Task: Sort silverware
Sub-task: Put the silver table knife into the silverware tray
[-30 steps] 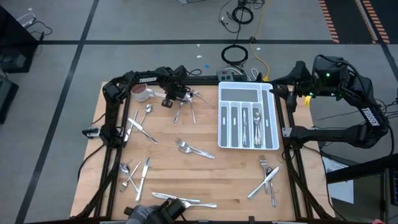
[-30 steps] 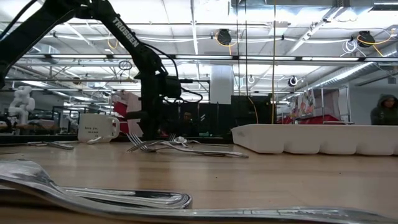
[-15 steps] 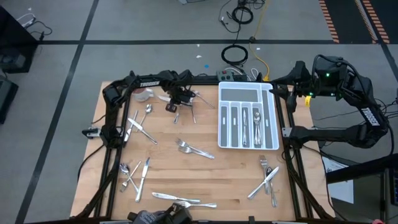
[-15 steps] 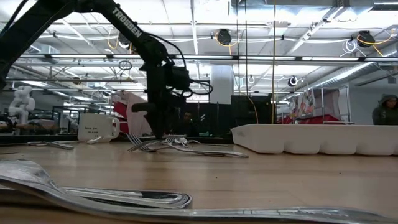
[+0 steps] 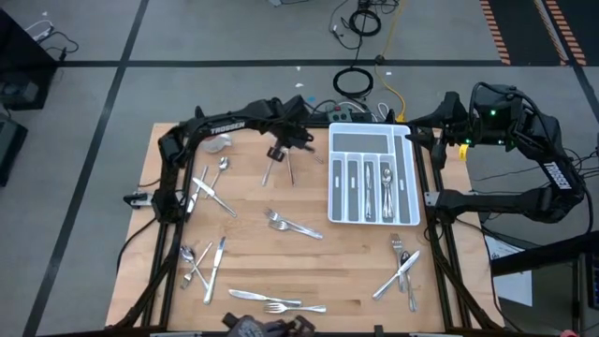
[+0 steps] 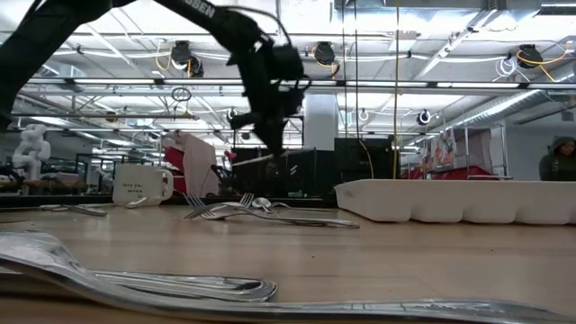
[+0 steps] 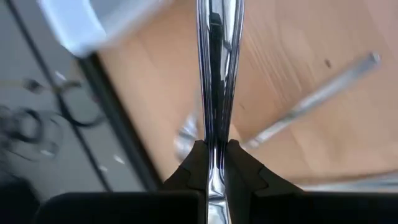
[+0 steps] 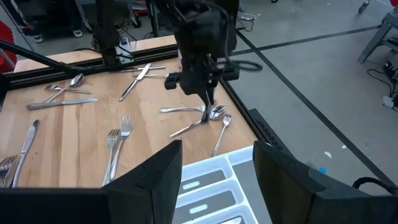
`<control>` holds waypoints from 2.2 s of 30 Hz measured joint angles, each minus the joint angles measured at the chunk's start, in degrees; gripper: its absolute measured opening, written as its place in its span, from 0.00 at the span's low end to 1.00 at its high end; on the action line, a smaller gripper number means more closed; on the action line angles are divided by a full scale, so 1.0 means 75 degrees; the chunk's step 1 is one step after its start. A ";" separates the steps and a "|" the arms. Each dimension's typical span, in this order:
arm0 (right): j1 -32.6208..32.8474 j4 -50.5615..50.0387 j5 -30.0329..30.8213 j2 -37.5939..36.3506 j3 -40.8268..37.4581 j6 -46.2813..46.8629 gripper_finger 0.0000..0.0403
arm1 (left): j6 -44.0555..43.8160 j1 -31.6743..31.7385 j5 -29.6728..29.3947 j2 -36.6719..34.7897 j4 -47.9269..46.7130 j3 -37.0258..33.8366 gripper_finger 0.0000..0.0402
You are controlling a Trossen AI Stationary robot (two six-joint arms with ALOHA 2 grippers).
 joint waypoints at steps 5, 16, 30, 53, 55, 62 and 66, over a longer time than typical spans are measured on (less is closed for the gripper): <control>-0.0002 -0.0002 -0.0013 0.0001 -0.0002 0.0000 0.47 | 0.0479 -0.0427 -0.0063 -0.0011 0.0329 0.0593 0.06; 0.0000 -0.0007 -0.0029 0.0003 -0.0001 0.0002 0.47 | 0.1258 -0.1283 -0.0425 0.0041 0.1220 0.0868 0.06; 0.0019 -0.0031 -0.0076 0.0003 -0.0001 0.0318 0.47 | 0.2573 -0.1999 -0.0582 0.0948 0.2348 0.1245 0.06; 0.0012 -0.0033 -0.0063 0.0000 -0.0002 0.0136 0.47 | 0.4080 -0.2415 0.0451 0.3402 0.2657 0.4374 0.06; 0.0012 -0.0031 -0.0061 0.0003 -0.0002 0.0112 0.47 | 0.4339 -0.2483 0.0559 0.3479 0.2746 0.4374 0.06; 0.0012 -0.0034 -0.0063 0.0002 -0.0002 0.0058 0.47 | 0.4654 -0.2626 0.0728 0.3769 0.3018 0.4371 0.06; 0.0015 -0.0033 -0.0061 0.0000 -0.0002 0.0039 0.47 | 0.4645 -0.2731 0.0761 0.3785 0.2961 0.4371 0.06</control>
